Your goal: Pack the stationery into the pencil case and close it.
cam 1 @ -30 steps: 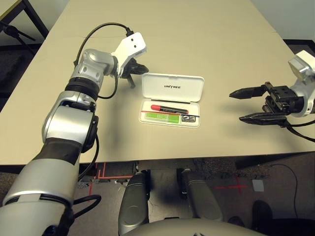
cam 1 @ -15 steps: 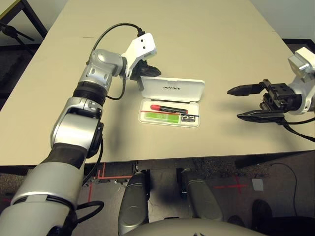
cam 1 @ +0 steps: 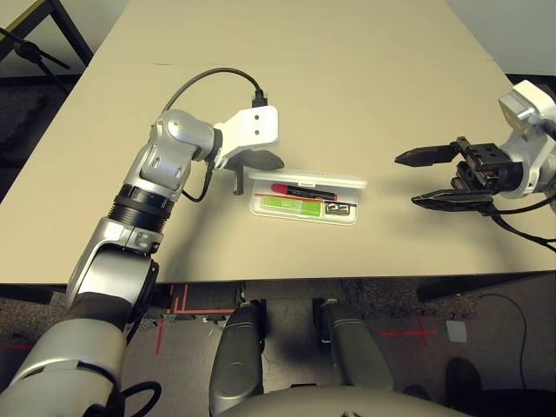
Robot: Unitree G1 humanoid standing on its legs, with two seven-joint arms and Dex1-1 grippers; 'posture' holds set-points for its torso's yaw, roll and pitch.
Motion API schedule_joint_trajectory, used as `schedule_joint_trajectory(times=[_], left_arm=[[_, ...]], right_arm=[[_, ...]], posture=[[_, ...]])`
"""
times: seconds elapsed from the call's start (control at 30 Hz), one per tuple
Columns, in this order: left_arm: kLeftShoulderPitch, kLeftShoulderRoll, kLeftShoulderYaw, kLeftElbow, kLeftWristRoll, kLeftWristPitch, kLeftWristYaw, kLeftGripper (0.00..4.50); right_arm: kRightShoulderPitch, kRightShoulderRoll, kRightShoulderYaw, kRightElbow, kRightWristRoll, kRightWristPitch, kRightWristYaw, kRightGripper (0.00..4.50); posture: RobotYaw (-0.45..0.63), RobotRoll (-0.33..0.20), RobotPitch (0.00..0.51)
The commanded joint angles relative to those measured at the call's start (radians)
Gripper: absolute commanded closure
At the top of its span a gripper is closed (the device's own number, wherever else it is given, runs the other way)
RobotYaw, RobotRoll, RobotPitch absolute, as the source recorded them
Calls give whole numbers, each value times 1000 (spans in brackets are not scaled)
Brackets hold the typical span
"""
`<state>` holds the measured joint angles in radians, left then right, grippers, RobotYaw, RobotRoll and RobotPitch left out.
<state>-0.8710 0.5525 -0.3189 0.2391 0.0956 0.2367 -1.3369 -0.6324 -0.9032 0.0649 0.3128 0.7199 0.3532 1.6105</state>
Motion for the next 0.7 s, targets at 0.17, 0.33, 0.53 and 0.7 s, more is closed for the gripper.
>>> schedule_joint_trajectory(times=[0.17,0.33,0.53,0.7], left_arm=[[63,-24,-75,-94,-16,36,-19,4467],[76,-26,-159,-98,40,-25,-20,4467],[56,-8,-246,-57,156,-66,0,4467],[48,-44,-225,-53,117,-19,5,4467]], right_arm=[[0,8,3,-5,-9,-11,4,0],[11,14,-8,-25,-7,-1,4,0],[14,24,-15,-39,-12,7,4,0],[19,36,-23,-44,-21,10,4,0]], posture=[[-37,0,175],[-45,0,175],[-52,0,177],[-54,0,177]])
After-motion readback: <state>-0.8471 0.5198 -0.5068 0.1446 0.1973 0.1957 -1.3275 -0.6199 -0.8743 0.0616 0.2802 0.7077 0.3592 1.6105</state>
